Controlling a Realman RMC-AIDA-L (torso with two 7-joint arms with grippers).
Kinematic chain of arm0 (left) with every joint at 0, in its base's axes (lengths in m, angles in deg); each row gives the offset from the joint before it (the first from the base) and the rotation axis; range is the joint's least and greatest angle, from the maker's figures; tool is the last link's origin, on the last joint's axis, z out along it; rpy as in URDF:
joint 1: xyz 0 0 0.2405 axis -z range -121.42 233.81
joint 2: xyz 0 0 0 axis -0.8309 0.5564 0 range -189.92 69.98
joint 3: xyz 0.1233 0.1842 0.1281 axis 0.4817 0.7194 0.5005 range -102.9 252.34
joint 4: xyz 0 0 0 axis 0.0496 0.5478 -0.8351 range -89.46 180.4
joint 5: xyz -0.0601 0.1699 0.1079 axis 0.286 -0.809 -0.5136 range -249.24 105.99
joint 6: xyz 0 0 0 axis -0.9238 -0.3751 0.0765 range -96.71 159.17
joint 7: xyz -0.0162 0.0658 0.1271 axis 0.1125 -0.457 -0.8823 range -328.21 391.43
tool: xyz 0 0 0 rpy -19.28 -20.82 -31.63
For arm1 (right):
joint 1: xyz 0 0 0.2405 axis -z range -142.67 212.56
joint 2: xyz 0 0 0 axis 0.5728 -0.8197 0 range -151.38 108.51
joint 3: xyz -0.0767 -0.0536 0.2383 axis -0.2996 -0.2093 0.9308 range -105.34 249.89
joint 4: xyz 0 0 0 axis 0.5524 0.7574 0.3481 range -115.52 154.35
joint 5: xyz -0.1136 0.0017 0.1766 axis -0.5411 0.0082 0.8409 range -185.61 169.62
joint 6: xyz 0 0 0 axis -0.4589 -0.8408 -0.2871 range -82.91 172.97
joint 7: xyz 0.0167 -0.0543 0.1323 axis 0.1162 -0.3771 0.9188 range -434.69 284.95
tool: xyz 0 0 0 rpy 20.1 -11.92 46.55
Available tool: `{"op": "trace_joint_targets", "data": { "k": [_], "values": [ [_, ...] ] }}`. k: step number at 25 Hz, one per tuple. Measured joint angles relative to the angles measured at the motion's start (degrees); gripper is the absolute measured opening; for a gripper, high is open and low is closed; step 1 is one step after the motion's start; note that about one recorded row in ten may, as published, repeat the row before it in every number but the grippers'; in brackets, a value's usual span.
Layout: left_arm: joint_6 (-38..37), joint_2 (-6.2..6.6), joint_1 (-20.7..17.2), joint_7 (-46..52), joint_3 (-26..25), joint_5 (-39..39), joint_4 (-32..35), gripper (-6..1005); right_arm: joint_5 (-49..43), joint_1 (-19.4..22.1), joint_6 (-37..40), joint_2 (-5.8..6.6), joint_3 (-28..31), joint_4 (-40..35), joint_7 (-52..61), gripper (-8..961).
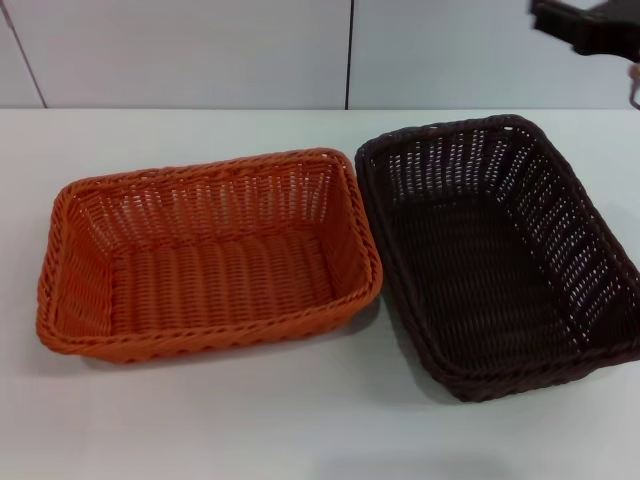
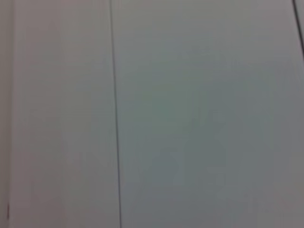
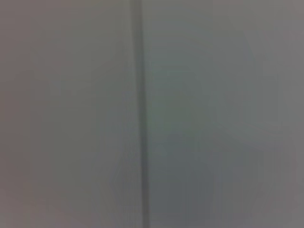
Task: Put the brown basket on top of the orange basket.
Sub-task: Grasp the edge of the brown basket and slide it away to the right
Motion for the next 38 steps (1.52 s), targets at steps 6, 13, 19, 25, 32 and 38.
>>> {"op": "trace_joint_targets", "data": {
  "k": [6,13,19,25,32,38],
  "values": [
    [-1.7,-0.06,1.3,1.1,1.5,2.7,3.3,802,2.2,-12.6,52.7,-6.92,20.0,-10.3,-17.8,829],
    [-0.9,-0.03,2.6,1.1,1.6,3.9,4.6,802,3.1,-22.3,83.7,-8.62,28.6,-10.8,-29.6,829],
    [0.1,-0.08,3.3,1.1,1.7,4.7,5.3,802,3.1,-23.9,95.5,-8.79,28.4,-10.5,-33.9,829],
    [0.4,-0.08,3.6,1.1,1.7,4.7,5.4,802,2.6,-23.3,98.9,-9.19,26.2,-8.9,-35.1,830],
    [0.5,-0.16,3.8,1.1,2.4,4.9,5.2,802,-3.1,-24.0,95.9,-9.92,22.7,-1.7,-37.2,828],
    [0.4,-0.17,3.8,0.8,3.0,5.1,4.9,802,-7.1,-25.4,91.7,-10.01,19.2,3.4,-37.4,827]
  ]
}}
